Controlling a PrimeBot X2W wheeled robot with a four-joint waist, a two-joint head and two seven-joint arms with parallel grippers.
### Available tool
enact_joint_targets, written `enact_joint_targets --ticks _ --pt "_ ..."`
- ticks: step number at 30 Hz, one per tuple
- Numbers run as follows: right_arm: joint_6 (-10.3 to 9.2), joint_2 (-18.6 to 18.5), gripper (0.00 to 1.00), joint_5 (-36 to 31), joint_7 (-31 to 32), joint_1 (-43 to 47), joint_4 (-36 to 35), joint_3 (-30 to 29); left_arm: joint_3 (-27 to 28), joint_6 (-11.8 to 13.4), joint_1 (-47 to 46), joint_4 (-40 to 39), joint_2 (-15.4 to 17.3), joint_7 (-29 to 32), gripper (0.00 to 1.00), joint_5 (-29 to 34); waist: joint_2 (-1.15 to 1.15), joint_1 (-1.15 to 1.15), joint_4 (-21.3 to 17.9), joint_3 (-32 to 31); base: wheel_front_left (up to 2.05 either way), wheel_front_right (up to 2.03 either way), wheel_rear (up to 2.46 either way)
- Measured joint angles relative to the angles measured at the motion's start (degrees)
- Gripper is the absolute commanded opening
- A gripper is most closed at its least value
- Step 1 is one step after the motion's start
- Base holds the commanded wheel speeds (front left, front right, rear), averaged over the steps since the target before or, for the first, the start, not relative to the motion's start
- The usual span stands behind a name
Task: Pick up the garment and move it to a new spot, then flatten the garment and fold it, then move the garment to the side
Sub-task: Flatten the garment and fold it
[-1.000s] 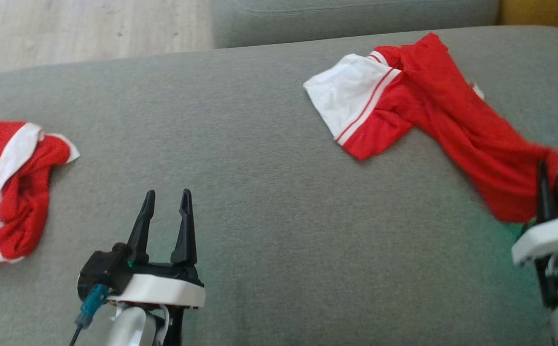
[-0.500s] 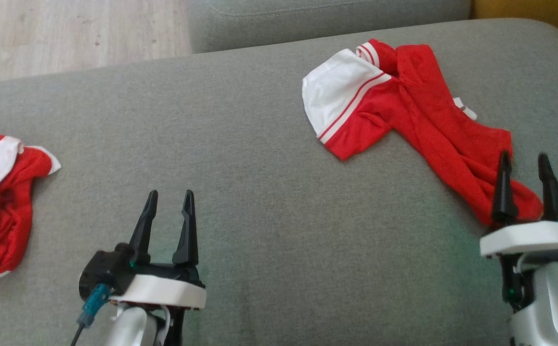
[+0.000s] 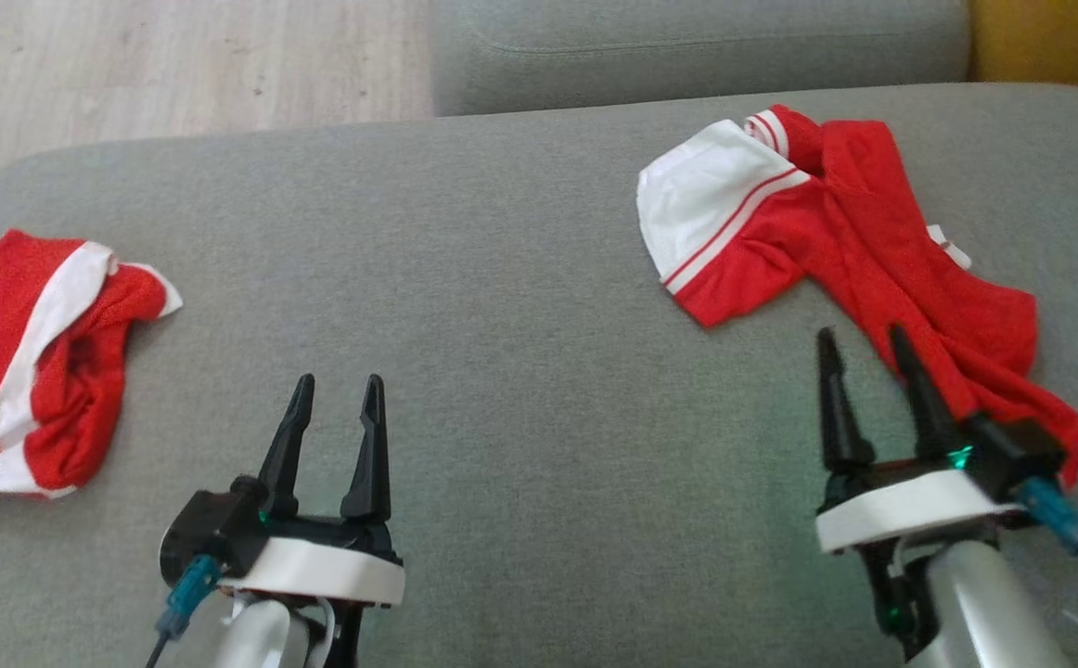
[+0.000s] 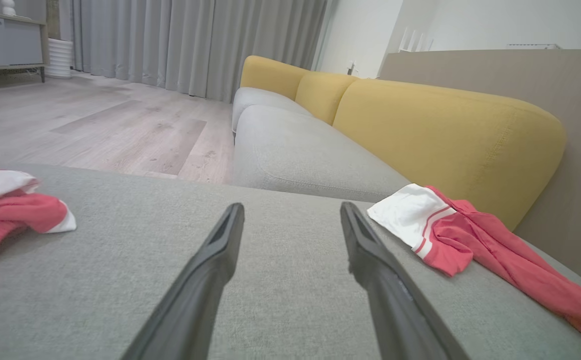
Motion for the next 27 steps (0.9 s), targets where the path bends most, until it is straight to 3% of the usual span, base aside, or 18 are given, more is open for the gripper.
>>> enact_joint_targets --ticks 5,12,17,27 --pt "0.0 0.08 1.0 -1.41 0.0 0.02 1.64 1.23 -0.59 -0.03 0.19 0.2 0.01 -0.01 1.0 0.04 0.0 0.0 1.82 -0.13 0.0 0.0 0.0" --pt "0.0 0.19 1.0 -3.03 0.0 -2.33 4.83 -3.56 -1.69 -0.04 0.16 0.19 0.01 -0.01 1.0 0.04 0.0 0.0 4.19 1.39 0.0 0.0 0.0" --pt "0.0 -0.67 1.0 -6.6 2.31 -13.86 12.38 -4.16 -3.27 -0.07 -0.19 0.37 0.01 0.0 1.0 0.03 0.0 0.01 6.04 3.82 0.0 0.0 0.0" --pt "0.0 -9.13 1.0 -7.59 9.28 -35.21 29.5 0.31 -5.91 -0.56 -4.07 0.08 0.0 0.0 1.0 -1.21 0.0 0.02 10.62 9.5 0.0 0.0 0.0"
